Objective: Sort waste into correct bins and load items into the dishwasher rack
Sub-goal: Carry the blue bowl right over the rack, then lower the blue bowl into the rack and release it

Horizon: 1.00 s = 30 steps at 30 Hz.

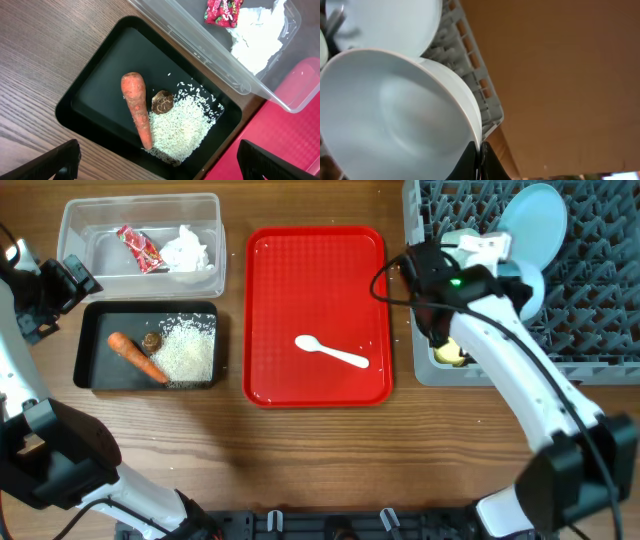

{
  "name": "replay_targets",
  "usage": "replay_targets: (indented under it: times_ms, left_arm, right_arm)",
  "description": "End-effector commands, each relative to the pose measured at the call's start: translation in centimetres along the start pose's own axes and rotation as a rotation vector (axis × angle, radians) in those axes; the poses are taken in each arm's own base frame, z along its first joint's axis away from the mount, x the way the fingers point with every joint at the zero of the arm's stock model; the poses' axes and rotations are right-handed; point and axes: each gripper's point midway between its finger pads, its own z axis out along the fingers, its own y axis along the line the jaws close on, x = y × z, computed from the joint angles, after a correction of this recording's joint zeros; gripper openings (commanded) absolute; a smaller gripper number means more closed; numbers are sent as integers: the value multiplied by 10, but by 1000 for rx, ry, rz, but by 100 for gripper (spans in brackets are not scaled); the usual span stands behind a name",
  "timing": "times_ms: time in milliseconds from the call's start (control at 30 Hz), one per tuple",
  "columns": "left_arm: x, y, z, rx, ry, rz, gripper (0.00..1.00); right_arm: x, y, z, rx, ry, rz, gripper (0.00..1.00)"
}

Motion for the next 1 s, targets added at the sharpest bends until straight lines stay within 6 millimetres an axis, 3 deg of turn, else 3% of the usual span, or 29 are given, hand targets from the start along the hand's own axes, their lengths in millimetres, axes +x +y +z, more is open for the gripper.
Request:
replay_targets:
  times_ms: [0, 233, 400, 967]
  left_arm:
    - [-1, -3, -12, 7, -33, 5, 100]
    - [-1, -3, -12, 8, -32, 5, 100]
    - [-1, -3, -12, 8, -32, 5, 100]
    - [-1, -3, -12, 7, -33, 5, 100]
  right_arm:
    - [6, 7, 16, 48, 32, -66, 4]
    - [10, 17, 33, 24, 83, -29, 4]
    - [7, 38, 34, -88, 97, -44, 4]
    - [2, 22, 36, 6, 68, -184, 5]
